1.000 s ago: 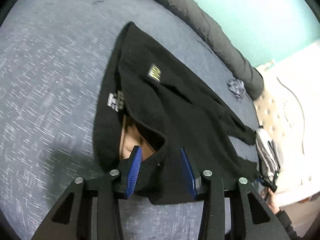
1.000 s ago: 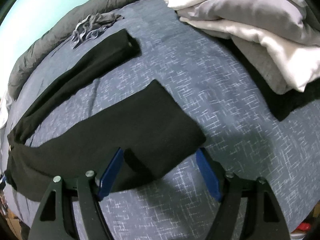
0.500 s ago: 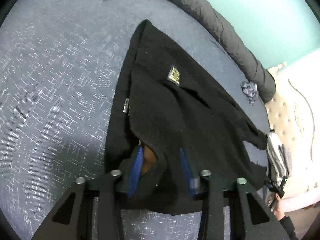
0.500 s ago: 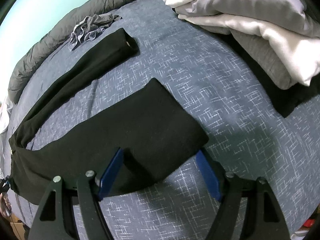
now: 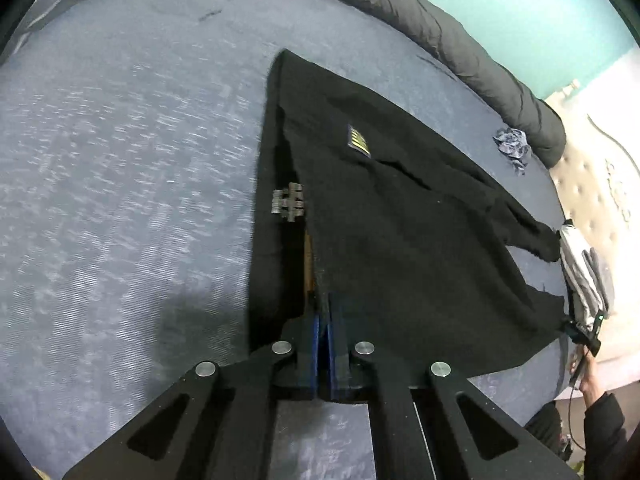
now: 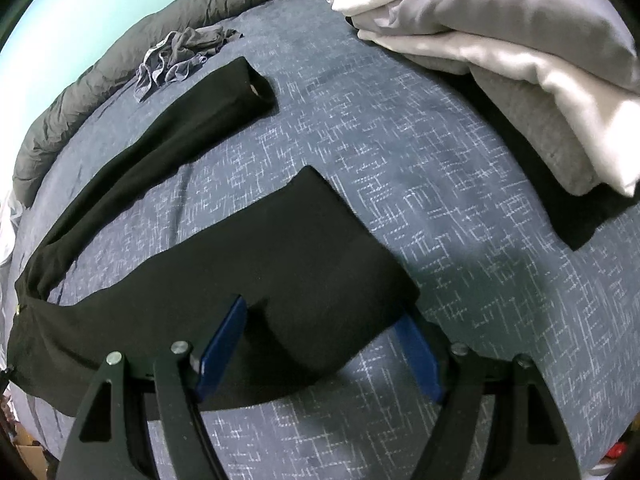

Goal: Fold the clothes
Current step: 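Grasp the garment body with the right tool while the left tool holds the hem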

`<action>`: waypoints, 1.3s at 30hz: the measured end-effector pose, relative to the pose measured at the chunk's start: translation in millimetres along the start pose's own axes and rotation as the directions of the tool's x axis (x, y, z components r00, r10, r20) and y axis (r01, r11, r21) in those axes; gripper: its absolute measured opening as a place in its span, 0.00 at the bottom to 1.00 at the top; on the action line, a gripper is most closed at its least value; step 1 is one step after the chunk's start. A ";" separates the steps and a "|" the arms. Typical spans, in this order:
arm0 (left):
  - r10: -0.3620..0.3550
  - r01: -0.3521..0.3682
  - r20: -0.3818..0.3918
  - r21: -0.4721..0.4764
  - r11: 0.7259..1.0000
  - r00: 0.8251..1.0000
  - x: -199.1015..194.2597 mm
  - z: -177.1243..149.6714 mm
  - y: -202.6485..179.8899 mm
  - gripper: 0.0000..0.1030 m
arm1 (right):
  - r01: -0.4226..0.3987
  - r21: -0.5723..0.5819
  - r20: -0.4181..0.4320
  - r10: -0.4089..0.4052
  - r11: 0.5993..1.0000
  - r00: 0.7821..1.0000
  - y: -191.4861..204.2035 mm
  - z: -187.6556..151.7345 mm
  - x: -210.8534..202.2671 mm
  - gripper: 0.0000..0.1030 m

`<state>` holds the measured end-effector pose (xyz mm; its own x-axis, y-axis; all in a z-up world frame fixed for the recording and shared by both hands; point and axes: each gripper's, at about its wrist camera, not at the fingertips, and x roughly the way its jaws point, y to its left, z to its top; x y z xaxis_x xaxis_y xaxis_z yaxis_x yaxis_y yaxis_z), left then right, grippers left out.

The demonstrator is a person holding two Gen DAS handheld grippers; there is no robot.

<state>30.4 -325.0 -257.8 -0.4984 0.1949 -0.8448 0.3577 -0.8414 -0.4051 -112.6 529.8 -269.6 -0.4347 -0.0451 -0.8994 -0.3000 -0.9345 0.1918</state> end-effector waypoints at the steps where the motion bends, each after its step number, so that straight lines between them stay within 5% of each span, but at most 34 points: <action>1: 0.004 -0.004 0.001 0.001 1.000 1.000 -2.6 -0.3 1.0 0.02 | 0.004 0.004 0.004 -0.004 1.000 1.000 -0.9 0.7 -0.5 0.74; 7: 0.021 -0.021 -0.001 -0.003 1.000 1.000 -11.0 -9.9 10.6 0.03 | 0.026 0.044 0.046 -0.028 0.999 0.999 -12.3 5.7 -10.3 0.74; 11: 0.033 -0.033 -0.015 -0.022 0.999 0.999 0.2 -16.8 15.0 0.03 | 0.007 -0.027 0.023 -0.006 1.000 1.000 -6.8 5.2 -6.7 0.72; 12: 0.036 -0.037 -0.017 -0.026 0.999 0.999 3.5 -17.8 14.7 0.03 | 0.001 -0.038 0.022 0.000 0.999 1.000 -5.9 4.1 -6.3 0.67; 14: 0.037 -0.037 -0.013 -0.031 0.999 0.999 5.9 -17.7 12.7 0.03 | -0.013 -0.048 0.030 0.015 0.999 0.999 -6.0 2.7 -8.7 0.33; 16: 0.037 -0.037 -0.006 -0.028 0.999 0.999 2.9 -17.3 11.2 0.03 | -0.030 -0.050 0.044 0.033 0.998 0.998 -7.1 2.2 -13.6 0.19; 19: 0.044 -0.044 0.004 -0.013 0.999 0.999 -6.0 -15.1 7.2 0.03 | -0.064 -0.067 0.060 0.068 0.996 0.996 -2.7 6.0 -28.7 0.11; 28: 0.070 -0.069 0.038 -0.021 0.997 0.997 -45.0 -12.3 9.6 0.03 | -0.108 -0.154 0.081 0.122 0.982 0.989 12.6 19.9 -101.7 0.09; 36: 0.076 -0.083 -0.070 -0.096 0.992 0.995 -19.3 -46.1 44.0 0.04 | -0.079 -0.138 -0.130 0.061 0.987 0.990 -11.4 -23.8 -48.3 0.11; 39: 0.088 -0.098 -0.094 -0.113 0.989 0.992 -9.6 -52.1 47.3 0.10 | -0.064 -0.127 -0.165 0.042 0.990 0.985 -18.9 -32.8 -34.5 0.29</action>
<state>93.3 -340.4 -287.1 -0.3884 0.1667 -0.9063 0.4921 -0.7940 -0.3569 -64.1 537.5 -255.1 -0.3005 -0.1421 -0.9431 -0.1611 -0.9671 0.1971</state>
